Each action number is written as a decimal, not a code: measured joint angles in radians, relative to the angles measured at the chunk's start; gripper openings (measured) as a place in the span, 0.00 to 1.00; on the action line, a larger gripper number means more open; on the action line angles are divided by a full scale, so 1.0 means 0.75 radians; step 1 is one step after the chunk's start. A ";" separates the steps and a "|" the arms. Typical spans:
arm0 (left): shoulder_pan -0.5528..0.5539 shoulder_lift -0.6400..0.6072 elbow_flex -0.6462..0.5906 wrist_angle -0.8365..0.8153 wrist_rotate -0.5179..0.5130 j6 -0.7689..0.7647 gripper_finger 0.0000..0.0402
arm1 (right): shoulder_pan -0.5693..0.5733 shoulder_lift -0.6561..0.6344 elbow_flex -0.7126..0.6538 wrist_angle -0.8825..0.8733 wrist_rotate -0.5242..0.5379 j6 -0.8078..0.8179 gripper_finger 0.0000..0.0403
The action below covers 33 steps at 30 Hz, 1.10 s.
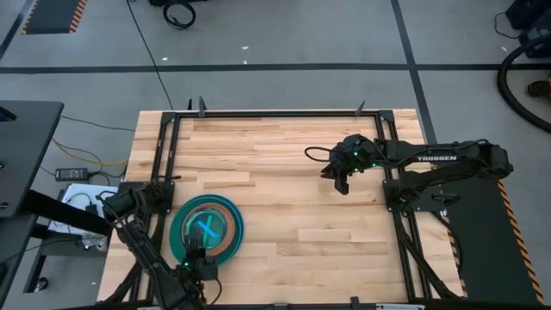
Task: Stack plastic plates
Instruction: Return to Home Position
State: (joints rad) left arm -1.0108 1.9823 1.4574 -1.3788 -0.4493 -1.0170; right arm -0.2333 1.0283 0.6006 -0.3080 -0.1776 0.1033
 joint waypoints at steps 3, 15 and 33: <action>-0.002 -0.001 0.049 -0.043 -0.011 -0.026 0.32 | 0.000 0.000 0.000 0.000 0.000 0.003 0.23; 0.014 -0.040 0.155 -0.248 -0.724 -0.104 0.29 | -0.062 -0.011 0.000 0.035 -0.137 -0.089 0.23; 0.312 -0.801 -0.473 0.332 -0.702 0.241 0.07 | -0.365 -0.342 0.001 0.192 -0.360 -0.105 0.19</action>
State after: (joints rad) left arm -0.7769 1.3814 1.1030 -1.1299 -0.9754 -0.8361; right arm -0.5071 0.7721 0.6014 -0.1644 -0.4473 0.0245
